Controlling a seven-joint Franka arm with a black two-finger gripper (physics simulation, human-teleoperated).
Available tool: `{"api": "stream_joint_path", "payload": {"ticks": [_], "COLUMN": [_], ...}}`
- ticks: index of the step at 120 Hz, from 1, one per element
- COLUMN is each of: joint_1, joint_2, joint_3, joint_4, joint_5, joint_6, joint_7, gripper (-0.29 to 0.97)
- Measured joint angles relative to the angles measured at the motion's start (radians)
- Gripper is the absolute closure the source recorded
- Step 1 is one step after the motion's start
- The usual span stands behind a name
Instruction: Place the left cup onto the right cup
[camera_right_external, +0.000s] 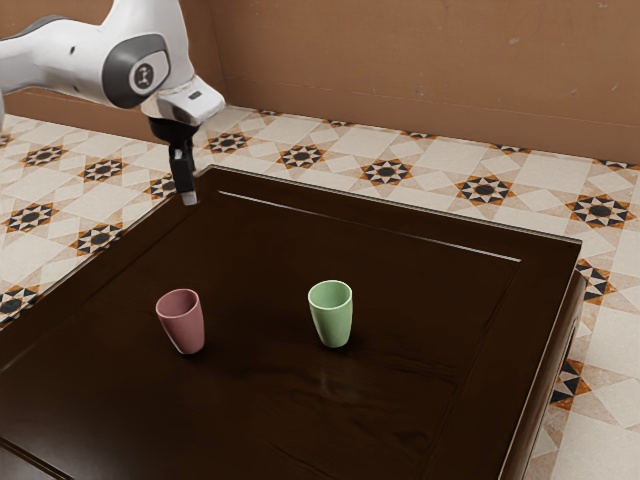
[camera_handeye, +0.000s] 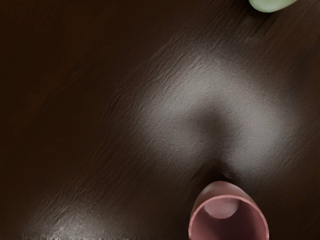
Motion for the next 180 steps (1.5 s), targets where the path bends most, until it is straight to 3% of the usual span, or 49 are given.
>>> {"api": "stream_joint_path", "payload": {"ticks": [30,90,180], "joint_1": [0.013,0.057,0.087], "joint_2": [-0.037,-0.040,0.079], "joint_3": [0.004,0.006,0.005], "joint_4": [-0.133,-0.438,-0.413], "joint_5": [-0.006,0.001,0.064], "joint_6": [0.031,0.282,0.376], "joint_7": [0.010,-0.017,-0.066], "gripper": [0.00,0.00,0.00]}}
